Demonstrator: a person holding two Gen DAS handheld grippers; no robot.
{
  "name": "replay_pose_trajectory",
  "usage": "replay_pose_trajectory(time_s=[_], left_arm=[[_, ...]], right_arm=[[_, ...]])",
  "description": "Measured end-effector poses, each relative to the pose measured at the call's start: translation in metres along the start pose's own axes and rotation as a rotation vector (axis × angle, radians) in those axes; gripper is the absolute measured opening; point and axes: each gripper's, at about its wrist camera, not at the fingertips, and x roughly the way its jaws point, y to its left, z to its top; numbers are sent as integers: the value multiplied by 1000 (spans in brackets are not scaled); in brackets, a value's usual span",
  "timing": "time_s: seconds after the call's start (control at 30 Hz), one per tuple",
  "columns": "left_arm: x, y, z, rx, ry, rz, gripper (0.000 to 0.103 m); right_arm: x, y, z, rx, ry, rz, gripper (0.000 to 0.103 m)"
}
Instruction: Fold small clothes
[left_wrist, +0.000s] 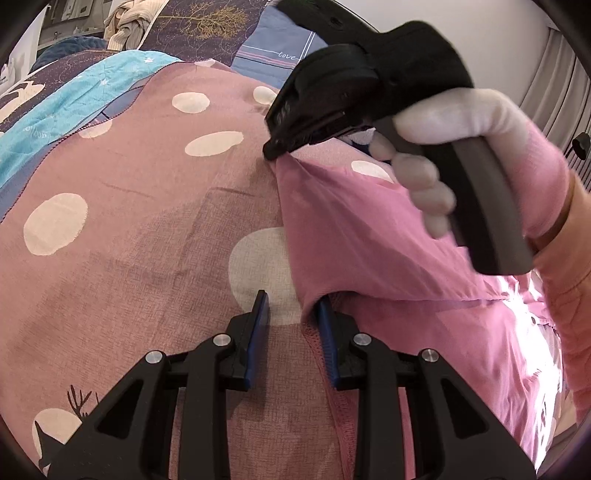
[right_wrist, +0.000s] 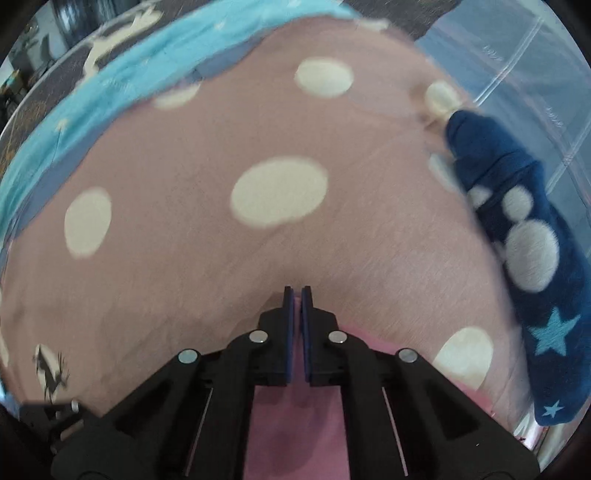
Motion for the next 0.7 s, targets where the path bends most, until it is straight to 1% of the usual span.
replay_pose_trajectory(time_s=[0.03, 0.1, 0.13, 0.17, 0.2, 0.23, 0.3, 0.33, 0.37, 0.4, 0.43, 0.47, 0.53, 0.57, 0.6, 0.63, 0.67, 0.7], left_arm=[[0, 0, 0, -1, 0, -2, 29], [-1, 1, 0, -6, 0, -7, 29], [-1, 2, 0, -9, -1, -11, 29], [-1, 2, 0, -13, -1, -16, 29], [-1, 4, 0, -18, -2, -22, 29], [0, 4, 0, -21, -2, -25, 29], [-1, 6, -1, -26, -4, -32, 29], [-1, 6, -1, -28, -4, -34, 29], [-1, 6, -1, -29, -5, -35, 29], [-1, 6, -1, -29, -5, -35, 29], [-1, 6, -1, -28, -5, -33, 29], [0, 6, -1, -26, -5, -31, 29], [0, 5, -1, -21, -4, -24, 29], [0, 4, -1, -18, -4, -19, 29], [0, 3, -1, -14, -4, -14, 29], [0, 2, -1, -10, -5, -8, 29], [0, 2, -1, -6, -8, -2, 29], [-1, 2, 0, -3, -12, 2, 29]], right_arm=[[0, -12, -1, 73, -32, 26, 2], [-5, -25, -6, 146, -105, 104, 2], [-8, -30, -8, 174, -130, 126, 13], [-12, -35, -13, 204, -138, 139, 39], [-20, -42, -22, 237, -153, 153, 47], [-28, -47, -29, 250, -172, 156, 47], [-47, -58, -55, 262, -197, 149, 41], [-57, -65, -72, 279, -206, 147, 36], [-66, -72, -91, 302, -215, 145, 34], [-79, -81, -122, 334, -228, 143, 34], [-87, -87, -146, 355, -234, 144, 33], [-99, -96, -180, 382, -234, 142, 33], [-111, -108, -228, 426, -229, 121, 33], [-116, -116, -251, 465, -225, 97, 33], [-117, -131, -284, 536, -198, 40, 33], [-113, -138, -301, 576, -172, 4, 30], [-112, -149, -325, 619, -219, 26, 16], [-111, -158, -345, 626, -317, 96, 13]])
